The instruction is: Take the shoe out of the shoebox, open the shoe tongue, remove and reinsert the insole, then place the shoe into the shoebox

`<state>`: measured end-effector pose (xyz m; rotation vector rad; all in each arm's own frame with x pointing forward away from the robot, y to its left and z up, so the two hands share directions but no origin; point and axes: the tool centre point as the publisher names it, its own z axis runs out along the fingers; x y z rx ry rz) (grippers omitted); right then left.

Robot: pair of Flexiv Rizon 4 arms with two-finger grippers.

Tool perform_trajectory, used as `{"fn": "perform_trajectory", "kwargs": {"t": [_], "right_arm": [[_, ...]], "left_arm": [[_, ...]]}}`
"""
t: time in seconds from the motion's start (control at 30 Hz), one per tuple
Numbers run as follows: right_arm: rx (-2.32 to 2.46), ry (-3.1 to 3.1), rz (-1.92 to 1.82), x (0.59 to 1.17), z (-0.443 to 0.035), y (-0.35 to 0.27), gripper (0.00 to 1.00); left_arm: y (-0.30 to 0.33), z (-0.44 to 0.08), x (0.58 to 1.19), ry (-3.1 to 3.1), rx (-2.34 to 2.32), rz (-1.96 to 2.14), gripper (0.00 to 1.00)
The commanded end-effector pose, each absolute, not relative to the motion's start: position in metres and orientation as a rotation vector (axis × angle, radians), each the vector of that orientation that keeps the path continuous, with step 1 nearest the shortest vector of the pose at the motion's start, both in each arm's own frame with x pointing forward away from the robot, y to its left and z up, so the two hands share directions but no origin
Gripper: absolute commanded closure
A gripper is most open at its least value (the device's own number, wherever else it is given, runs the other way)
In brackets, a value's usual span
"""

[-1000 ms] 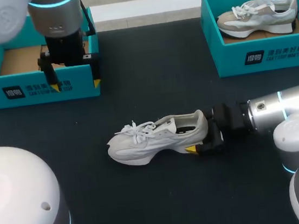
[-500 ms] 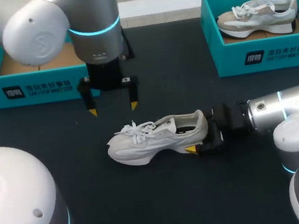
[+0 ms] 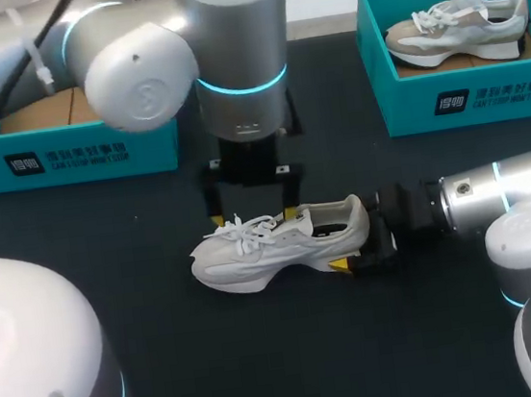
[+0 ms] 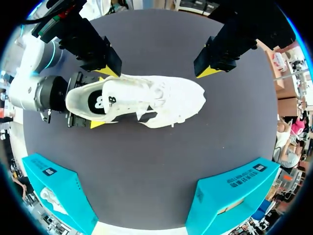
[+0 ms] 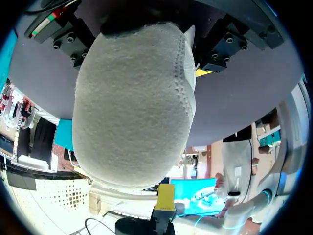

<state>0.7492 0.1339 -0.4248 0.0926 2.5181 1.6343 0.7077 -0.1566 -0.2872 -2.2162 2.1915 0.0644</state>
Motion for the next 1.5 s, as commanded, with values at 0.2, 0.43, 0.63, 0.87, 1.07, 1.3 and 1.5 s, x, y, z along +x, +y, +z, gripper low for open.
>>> {"fn": "perform_trajectory", "kwargs": {"t": [0.2,0.43,0.63,0.87,1.07,1.3,1.5], "right_arm": [[0.095,2.521,1.628,0.750,-0.428,0.139,1.00],[0.095,2.521,1.628,0.750,-0.428,0.139,1.00],[0.095,2.521,1.628,0.750,-0.428,0.139,1.00],[0.095,2.521,1.628,0.750,-0.428,0.139,1.00],[0.095,2.521,1.628,0.750,-0.428,0.139,1.00],[0.095,2.521,1.628,0.750,-0.428,0.139,1.00],[0.095,2.521,1.628,0.750,-0.428,0.139,1.00]], "left_arm": [[-0.198,-0.299,0.714,2.184,-2.201,0.064,0.00],[-0.219,-0.313,0.720,2.196,-2.189,0.095,0.00],[-0.227,-0.331,0.731,2.165,-2.189,0.129,0.00],[-0.230,-0.349,0.738,2.135,-2.173,0.177,0.00],[-0.222,-0.361,0.738,2.108,-2.174,0.232,0.00],[-0.207,-0.368,0.734,2.079,-2.166,0.285,0.00],[-0.191,-0.365,0.730,2.046,-2.152,0.306,0.00]]}}
